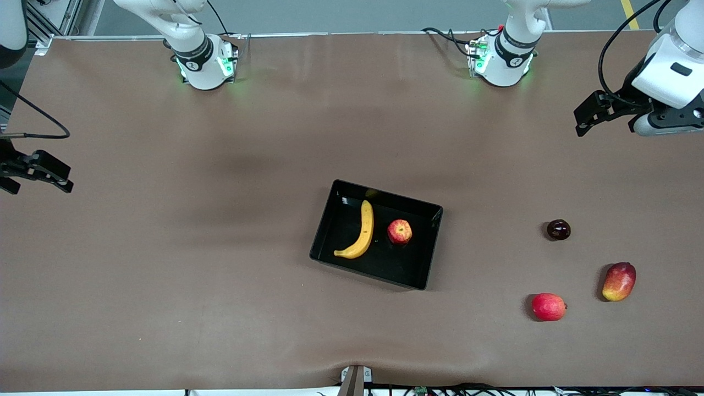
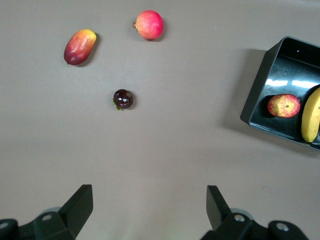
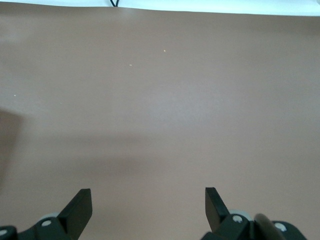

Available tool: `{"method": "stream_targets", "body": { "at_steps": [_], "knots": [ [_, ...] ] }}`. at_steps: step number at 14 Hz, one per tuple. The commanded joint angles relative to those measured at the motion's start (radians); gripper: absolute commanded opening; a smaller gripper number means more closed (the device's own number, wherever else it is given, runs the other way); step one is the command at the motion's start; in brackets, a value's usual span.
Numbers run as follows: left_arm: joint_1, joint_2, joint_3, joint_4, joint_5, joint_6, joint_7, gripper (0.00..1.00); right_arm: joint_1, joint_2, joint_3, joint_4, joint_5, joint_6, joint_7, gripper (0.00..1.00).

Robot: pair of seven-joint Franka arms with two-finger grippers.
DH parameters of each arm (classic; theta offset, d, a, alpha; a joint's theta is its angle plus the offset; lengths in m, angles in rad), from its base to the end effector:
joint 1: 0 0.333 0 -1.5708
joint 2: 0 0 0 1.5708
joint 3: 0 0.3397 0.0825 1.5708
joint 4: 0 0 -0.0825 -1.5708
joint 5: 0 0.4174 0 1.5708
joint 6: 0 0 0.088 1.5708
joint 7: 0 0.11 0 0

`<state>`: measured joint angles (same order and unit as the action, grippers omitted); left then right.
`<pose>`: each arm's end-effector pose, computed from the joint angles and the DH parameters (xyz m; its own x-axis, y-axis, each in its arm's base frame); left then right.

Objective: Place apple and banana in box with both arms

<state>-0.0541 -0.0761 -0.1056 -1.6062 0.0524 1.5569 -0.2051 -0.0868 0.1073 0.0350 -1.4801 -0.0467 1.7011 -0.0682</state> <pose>0.5546 -0.0860 0.6698 0.9982 0.0459 0.0381 0.0480 -0.9974 -0.0537 0.6359 -0.0388 0.6383 0.9937 0.0221 0.1102 0.0166 -0.9986 0.0506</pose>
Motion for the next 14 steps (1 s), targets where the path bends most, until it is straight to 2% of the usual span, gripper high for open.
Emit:
{"method": "stream_targets", "body": {
  "at_steps": [1, 7, 11, 14],
  "knots": [
    [0.002, -0.014, 0.009, -0.012, -0.017, 0.003, 0.045, 1.0, -0.03, -0.023, 0.006, 0.009, -0.009, -0.05, 0.011, 1.0],
    [0.014, -0.013, 0.012, -0.009, -0.019, 0.0, 0.095, 1.0, -0.033, -0.063, 0.006, 0.009, 0.001, -0.101, 0.014, 1.0],
    [0.016, -0.014, 0.012, -0.006, -0.019, 0.0, 0.095, 1.0, -0.047, -0.069, 0.003, 0.009, 0.066, -0.149, 0.013, 1.0],
    [0.016, -0.013, 0.012, -0.005, -0.019, 0.0, 0.093, 1.0, -0.059, -0.075, 0.003, 0.009, 0.068, -0.178, 0.011, 1.0]
  ]
}}
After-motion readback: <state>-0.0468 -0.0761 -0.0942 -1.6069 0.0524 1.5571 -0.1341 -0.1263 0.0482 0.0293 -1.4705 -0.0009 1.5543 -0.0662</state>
